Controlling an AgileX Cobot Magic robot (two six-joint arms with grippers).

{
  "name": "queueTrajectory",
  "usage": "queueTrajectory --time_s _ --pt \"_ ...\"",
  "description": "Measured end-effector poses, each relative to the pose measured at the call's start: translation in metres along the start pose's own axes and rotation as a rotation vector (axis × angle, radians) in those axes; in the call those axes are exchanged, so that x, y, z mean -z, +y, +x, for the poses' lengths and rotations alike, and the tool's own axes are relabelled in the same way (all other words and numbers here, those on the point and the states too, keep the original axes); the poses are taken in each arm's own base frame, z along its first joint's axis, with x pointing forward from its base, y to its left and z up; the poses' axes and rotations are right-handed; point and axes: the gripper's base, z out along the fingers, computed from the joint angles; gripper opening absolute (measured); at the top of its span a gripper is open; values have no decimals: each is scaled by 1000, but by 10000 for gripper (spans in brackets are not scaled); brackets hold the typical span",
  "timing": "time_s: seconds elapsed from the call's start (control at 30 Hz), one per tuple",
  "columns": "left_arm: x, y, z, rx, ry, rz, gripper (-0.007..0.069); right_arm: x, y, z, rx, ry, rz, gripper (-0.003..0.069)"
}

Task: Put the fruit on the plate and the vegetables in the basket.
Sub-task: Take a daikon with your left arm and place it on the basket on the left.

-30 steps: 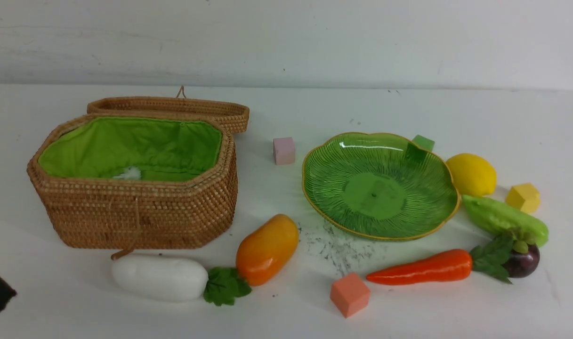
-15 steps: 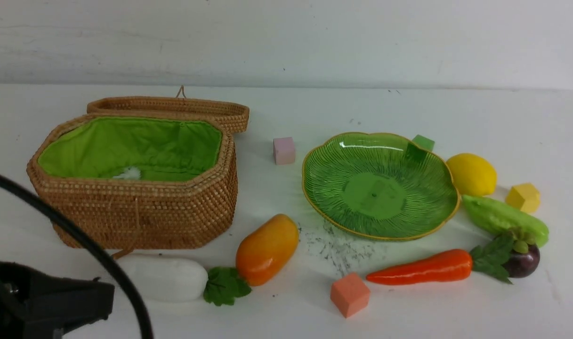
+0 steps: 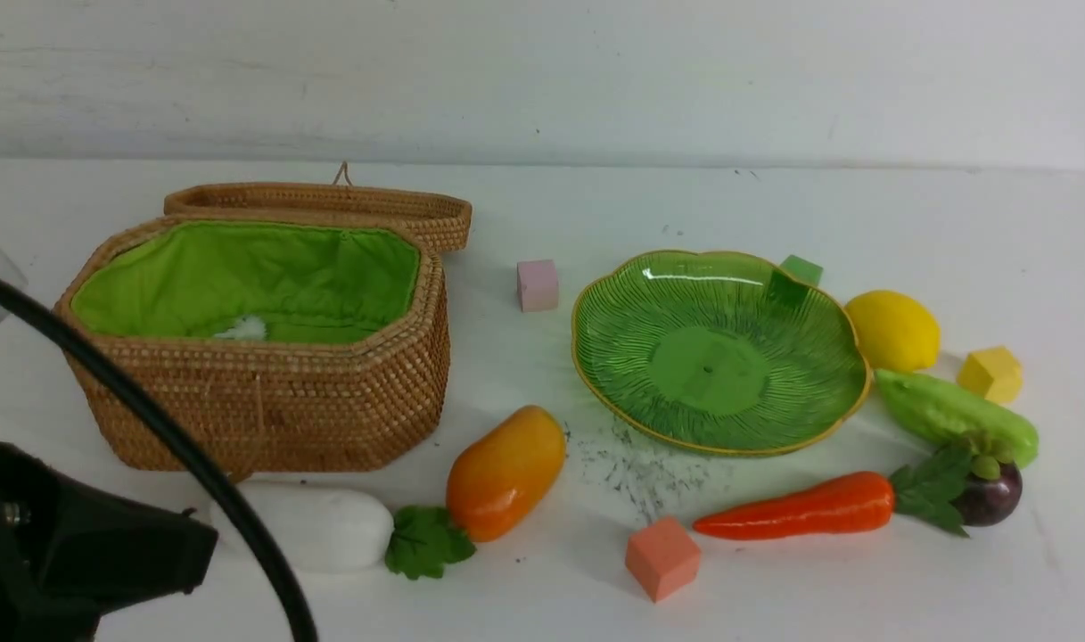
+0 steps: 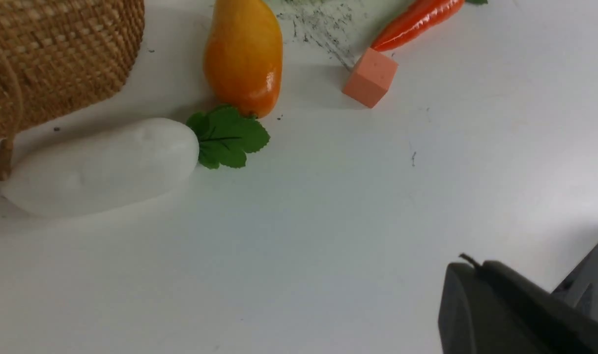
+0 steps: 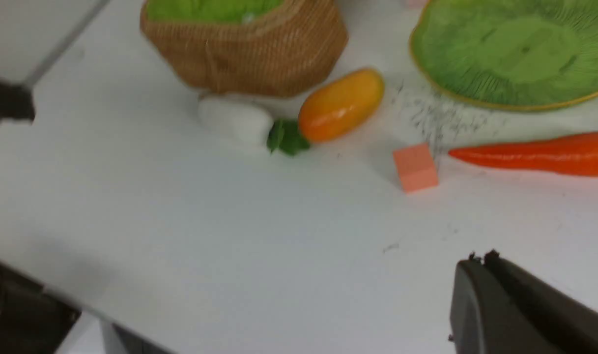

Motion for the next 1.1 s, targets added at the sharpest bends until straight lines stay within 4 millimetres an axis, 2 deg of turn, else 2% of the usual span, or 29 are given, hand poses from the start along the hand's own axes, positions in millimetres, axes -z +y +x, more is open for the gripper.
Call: queueTrajectory --time_s 0.07,0.1,0.17,0.33,0.37,0.53,0.7,0.73,0.77,0.83,0.97,1.1 --pt "-1 -6 -2 -87 48 12 -13 9 8 -17 62 59 -20 -5" --pt "-1 -7 -2 -97 56 14 -13 9 8 -19 70 66 -20 -5" --pt "-6 -13 -4 -223 167 18 -13 17 15 -35 145 54 -29 -3" --pt "-33 -14 -18 -414 325 -32 -13 29 23 -44 252 12 -57 0" --pt "-47 -10 -24 -471 356 -50 -13 30 25 -44 273 4 -71 1" --pt "-85 6 -40 -583 426 -50 -13 34 28 -43 336 -13 -87 5" --pt "-120 37 -42 -668 527 -37 2 39 30 -40 364 -27 -95 8" --pt "-121 38 -42 -670 533 -35 6 40 30 -40 365 -28 -96 8" --pt "-134 49 -39 -677 583 -28 46 41 30 -39 372 -29 -102 8" --pt "-143 55 -38 -676 608 -26 106 41 31 -38 379 -28 -108 8" --pt "-169 68 -35 -690 631 -36 310 42 31 -38 386 -26 -115 11" --pt "-188 80 -33 -795 656 -52 484 42 31 -37 388 -27 -112 15"
